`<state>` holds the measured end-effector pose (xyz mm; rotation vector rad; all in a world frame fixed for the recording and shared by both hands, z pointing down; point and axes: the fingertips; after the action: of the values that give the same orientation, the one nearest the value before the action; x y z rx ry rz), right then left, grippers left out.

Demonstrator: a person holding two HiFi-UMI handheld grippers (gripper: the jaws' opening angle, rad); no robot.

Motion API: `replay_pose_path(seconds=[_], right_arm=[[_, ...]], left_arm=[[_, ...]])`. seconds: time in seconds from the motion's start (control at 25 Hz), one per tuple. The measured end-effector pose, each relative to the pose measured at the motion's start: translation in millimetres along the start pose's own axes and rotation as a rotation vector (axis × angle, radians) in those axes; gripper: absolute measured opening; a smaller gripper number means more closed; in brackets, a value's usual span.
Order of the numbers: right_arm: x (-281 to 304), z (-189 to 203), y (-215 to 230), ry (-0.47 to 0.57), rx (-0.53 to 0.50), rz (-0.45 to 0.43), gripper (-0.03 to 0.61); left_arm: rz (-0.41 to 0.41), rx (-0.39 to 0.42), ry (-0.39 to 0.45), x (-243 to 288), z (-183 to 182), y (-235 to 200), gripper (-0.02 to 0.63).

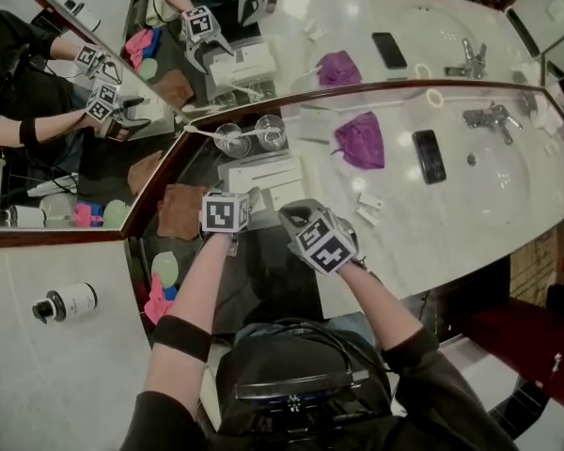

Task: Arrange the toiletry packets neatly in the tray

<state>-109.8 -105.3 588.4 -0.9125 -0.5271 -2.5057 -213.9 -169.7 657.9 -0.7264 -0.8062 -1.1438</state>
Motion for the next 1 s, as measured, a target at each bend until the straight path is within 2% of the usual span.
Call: replay_pose_path(seconds=[0.16, 0.4, 0.6, 0.76, 1.0], right_arm=[[7, 3, 6, -0.010, 0.025, -0.011, 0.017], [11, 11, 12, -0.026, 0.034, -0.015, 0.017], [10, 13, 15, -0.028, 0.045, -0.016, 0.017], [9, 15, 14, -0.028, 0.052, -0.016, 0.017], [4, 18, 9, -0.021, 0.051, -0.012, 0.017]], left_arm=[[-0.010, 0.032, -0.032, 15, -8, -4, 0.377], [-0.015, 0.010, -0.064, 27, -2, -6, 0.376], [0.010, -0.017, -0.060, 29, -1, 0, 0.310], [-0.004, 0.005, -0.048, 24, -1, 2, 0.302], [-0.032, 0.043, 0.012, 8, -8, 1, 0.301]])
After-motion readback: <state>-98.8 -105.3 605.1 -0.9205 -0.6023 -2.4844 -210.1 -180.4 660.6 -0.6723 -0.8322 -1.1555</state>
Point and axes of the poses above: the fingertips, and each gripper's own axes: x forward along the fingers, y to its right, z out of its underside, and after that the axes turned 2 degrees about x, right-handed
